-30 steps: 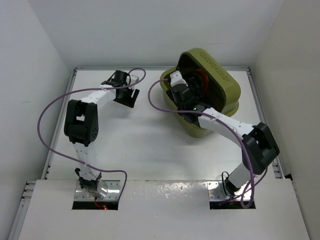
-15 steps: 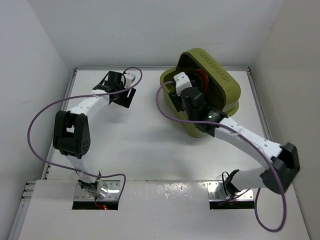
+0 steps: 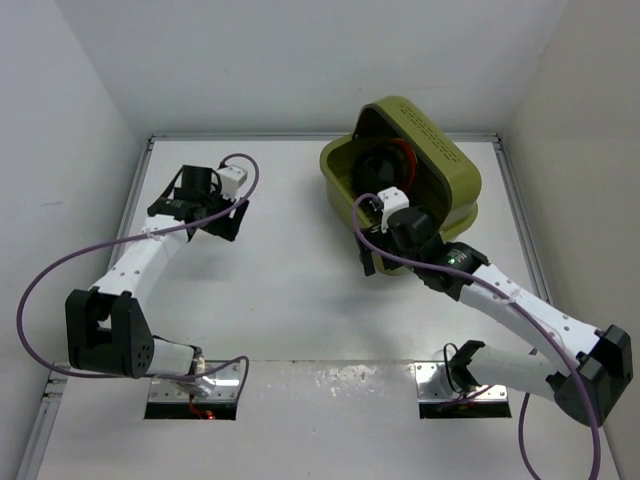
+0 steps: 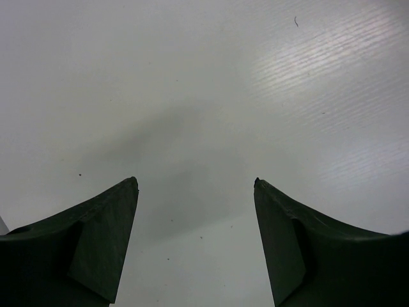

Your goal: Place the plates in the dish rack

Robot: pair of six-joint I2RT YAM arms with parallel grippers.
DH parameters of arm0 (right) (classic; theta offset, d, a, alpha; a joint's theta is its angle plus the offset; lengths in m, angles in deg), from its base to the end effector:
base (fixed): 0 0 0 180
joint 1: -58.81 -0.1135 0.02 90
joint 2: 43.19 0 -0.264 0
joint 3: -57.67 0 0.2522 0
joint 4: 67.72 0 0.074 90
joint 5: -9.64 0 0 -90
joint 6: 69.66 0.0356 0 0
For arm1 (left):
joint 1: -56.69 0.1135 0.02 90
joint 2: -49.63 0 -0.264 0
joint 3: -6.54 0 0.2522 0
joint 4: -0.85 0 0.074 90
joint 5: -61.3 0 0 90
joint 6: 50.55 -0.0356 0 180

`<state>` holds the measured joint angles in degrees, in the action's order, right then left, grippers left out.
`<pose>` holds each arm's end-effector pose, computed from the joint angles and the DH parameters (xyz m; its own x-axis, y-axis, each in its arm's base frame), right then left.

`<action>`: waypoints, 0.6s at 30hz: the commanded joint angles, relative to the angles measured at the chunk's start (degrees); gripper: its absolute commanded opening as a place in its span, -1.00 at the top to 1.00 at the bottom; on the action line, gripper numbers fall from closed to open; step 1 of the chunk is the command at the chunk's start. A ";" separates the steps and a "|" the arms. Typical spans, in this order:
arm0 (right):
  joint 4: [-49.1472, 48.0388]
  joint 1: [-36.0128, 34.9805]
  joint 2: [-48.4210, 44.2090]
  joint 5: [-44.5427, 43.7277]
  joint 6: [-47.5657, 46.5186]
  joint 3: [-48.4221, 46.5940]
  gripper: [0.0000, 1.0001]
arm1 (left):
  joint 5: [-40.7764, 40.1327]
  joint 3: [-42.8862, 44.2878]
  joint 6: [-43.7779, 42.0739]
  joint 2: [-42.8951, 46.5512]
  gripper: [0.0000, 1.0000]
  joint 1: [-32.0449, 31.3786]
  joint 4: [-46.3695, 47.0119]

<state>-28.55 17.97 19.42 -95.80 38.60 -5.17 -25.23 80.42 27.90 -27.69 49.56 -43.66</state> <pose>0.1840 0.1465 0.2808 -0.6000 -0.1194 -0.7911 -0.3009 0.9499 0.0848 0.2847 -0.0378 0.2746 -0.6890 0.2876 -0.6652 0.3083 0.9470 0.0901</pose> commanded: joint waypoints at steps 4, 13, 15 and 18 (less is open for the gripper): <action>2.10 0.41 -0.56 0.94 5.29 -3.56 -1.00 | 2.95 4.57 1.80 1.99 -0.54 0.19 -4.07; -1.06 0.23 0.40 -3.71 10.48 -5.85 -1.00 | 2.95 4.04 1.80 4.63 -0.54 0.19 -3.01; 0.43 0.67 0.67 -4.59 10.30 -7.61 -1.00 | 3.57 2.73 1.80 5.16 -0.54 0.19 -2.49; 0.79 0.32 0.23 -5.21 9.60 -7.00 -1.00 | 4.18 1.93 1.80 5.68 -0.54 0.19 -1.96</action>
<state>-27.02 18.23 19.97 -98.60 47.26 -10.41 -22.52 82.71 29.21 -24.47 49.56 -47.00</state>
